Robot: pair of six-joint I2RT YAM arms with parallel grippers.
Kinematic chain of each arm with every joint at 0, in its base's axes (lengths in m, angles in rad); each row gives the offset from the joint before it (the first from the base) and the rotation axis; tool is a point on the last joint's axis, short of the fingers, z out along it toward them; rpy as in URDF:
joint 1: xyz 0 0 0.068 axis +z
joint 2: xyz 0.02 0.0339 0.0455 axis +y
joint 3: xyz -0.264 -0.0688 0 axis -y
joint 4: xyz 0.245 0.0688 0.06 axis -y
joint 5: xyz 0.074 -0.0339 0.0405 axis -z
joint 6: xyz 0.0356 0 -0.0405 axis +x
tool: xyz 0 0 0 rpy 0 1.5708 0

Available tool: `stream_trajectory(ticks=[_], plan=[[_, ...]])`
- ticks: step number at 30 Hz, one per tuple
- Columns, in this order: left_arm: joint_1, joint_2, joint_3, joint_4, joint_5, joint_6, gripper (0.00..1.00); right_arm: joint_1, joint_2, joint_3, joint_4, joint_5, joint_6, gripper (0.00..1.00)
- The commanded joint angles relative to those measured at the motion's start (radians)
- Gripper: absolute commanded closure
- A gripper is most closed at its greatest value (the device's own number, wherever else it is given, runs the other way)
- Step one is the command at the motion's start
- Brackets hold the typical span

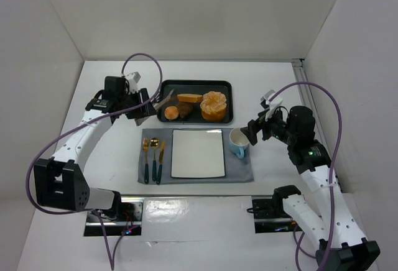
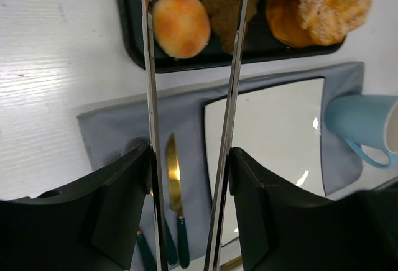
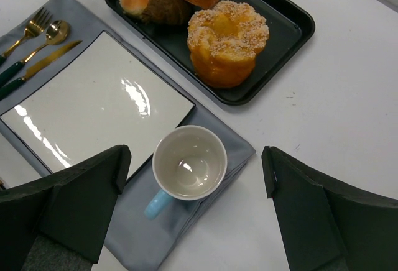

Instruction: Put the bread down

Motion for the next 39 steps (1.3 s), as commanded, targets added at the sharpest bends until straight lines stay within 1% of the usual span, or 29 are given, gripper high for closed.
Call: stream_trajectory(ticks=[1,11,15,16,23,28,33,37,39], plan=[[-0.025,-0.042,0.058,0.008,0.075,0.027,0.34,0.004,0.007,-0.002,0.037,0.020,-0.007,0.00],[-0.109,-0.062,0.079,-0.035,0.075,0.027,0.34,0.004,0.017,-0.002,0.037,0.029,-0.007,0.00],[-0.145,-0.102,0.079,-0.054,0.075,0.046,0.34,0.004,0.017,-0.002,0.037,0.029,-0.007,0.00],[-0.170,-0.122,0.079,-0.054,0.075,0.046,0.34,0.004,0.017,-0.002,0.037,0.029,-0.007,0.00],[-0.224,-0.176,0.079,-0.113,0.055,0.056,0.34,0.004,0.017,-0.002,0.037,0.029,-0.007,0.00],[-0.253,-0.164,0.079,-0.122,0.055,0.066,0.36,0.004,0.017,-0.002,0.037,0.029,-0.007,0.00],[-0.312,-0.128,0.079,-0.104,0.075,0.066,0.36,0.004,0.017,-0.002,0.037,0.029,-0.007,0.00],[-0.333,-0.083,0.090,-0.074,0.085,0.003,0.36,0.004,0.017,-0.002,0.037,0.029,-0.007,0.00],[-0.353,-0.056,0.101,-0.074,0.062,-0.023,0.37,0.004,0.017,-0.002,0.037,0.029,-0.007,0.00]])
